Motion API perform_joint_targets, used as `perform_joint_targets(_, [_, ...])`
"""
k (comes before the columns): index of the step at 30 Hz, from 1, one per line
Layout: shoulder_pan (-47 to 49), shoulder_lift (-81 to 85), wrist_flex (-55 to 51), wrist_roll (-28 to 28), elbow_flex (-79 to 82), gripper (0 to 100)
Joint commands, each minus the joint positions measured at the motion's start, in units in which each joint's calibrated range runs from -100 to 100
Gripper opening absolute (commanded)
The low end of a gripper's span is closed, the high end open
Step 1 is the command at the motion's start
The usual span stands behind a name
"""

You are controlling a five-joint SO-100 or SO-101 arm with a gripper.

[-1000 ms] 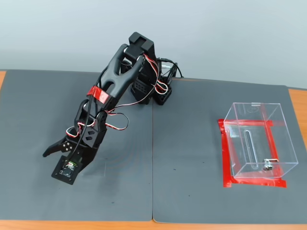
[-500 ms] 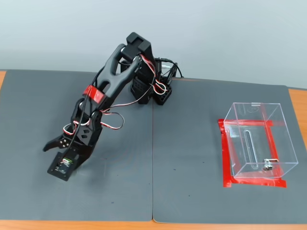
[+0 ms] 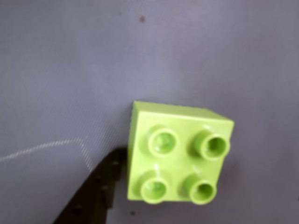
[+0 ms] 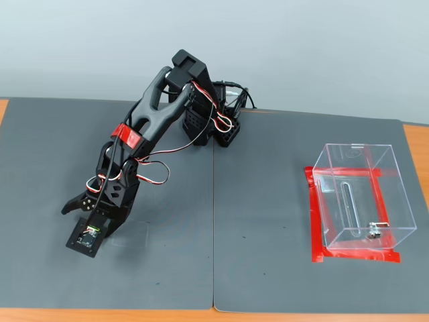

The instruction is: Pick the green lego block and place it into the transparent box

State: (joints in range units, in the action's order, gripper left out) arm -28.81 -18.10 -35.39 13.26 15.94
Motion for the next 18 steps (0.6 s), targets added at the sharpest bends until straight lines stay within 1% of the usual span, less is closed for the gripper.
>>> perform_joint_targets(1, [0.13, 0.42, -0.29, 1.20, -2.60, 42])
perform_joint_targets(8, [0.65, 0.34, -0.20, 1.72, -2.60, 42])
perform_joint_targets(15, [0.95, 0.34, 0.32, 4.74, -2.33, 42])
perform_joint_targets(18, [1.03, 0.25, 0.40, 5.16, -2.33, 42])
